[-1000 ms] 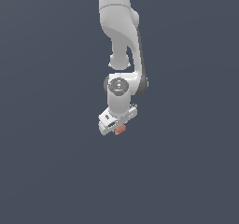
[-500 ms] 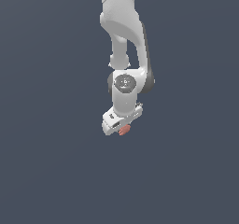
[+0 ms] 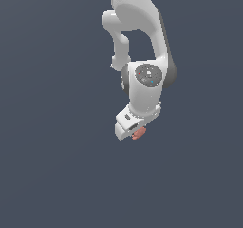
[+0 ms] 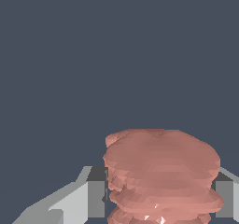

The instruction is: Pick up the object and move it to a goal position.

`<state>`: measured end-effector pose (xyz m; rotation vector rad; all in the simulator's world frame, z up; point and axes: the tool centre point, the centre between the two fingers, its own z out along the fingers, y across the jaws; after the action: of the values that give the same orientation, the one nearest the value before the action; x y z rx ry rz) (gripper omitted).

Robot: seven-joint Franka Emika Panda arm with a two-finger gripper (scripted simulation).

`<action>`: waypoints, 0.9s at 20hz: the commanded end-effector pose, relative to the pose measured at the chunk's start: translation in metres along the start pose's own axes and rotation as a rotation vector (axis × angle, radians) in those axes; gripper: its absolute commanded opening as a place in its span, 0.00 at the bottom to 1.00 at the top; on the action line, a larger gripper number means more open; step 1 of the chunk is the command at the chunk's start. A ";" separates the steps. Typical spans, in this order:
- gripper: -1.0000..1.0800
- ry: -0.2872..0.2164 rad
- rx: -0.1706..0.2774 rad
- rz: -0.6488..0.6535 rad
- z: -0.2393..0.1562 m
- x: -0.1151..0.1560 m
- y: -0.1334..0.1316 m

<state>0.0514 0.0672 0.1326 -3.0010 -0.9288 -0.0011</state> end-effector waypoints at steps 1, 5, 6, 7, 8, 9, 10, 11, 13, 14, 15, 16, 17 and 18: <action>0.00 0.000 0.000 0.000 -0.018 0.016 -0.006; 0.00 0.000 0.000 0.000 -0.041 0.038 -0.012; 0.00 0.000 0.000 0.000 -0.046 0.043 -0.014; 0.00 0.000 0.000 0.000 -0.050 0.047 -0.015; 0.00 0.000 0.000 0.000 -0.054 0.050 -0.016; 0.00 0.000 0.000 0.000 -0.057 0.054 -0.017; 0.00 0.000 0.000 0.000 -0.060 0.057 -0.018; 0.00 0.000 0.000 0.000 -0.063 0.059 -0.018; 0.00 -0.001 0.000 0.000 -0.067 0.064 -0.019; 0.00 -0.001 0.000 0.000 -0.069 0.066 -0.020; 0.00 -0.001 0.000 0.000 -0.070 0.067 -0.020; 0.00 -0.001 0.000 0.000 -0.072 0.068 -0.020; 0.00 -0.001 0.000 0.000 -0.073 0.069 -0.020; 0.00 -0.001 0.000 0.000 -0.073 0.070 -0.021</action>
<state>0.0963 0.1228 0.2043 -3.0008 -0.9289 -0.0007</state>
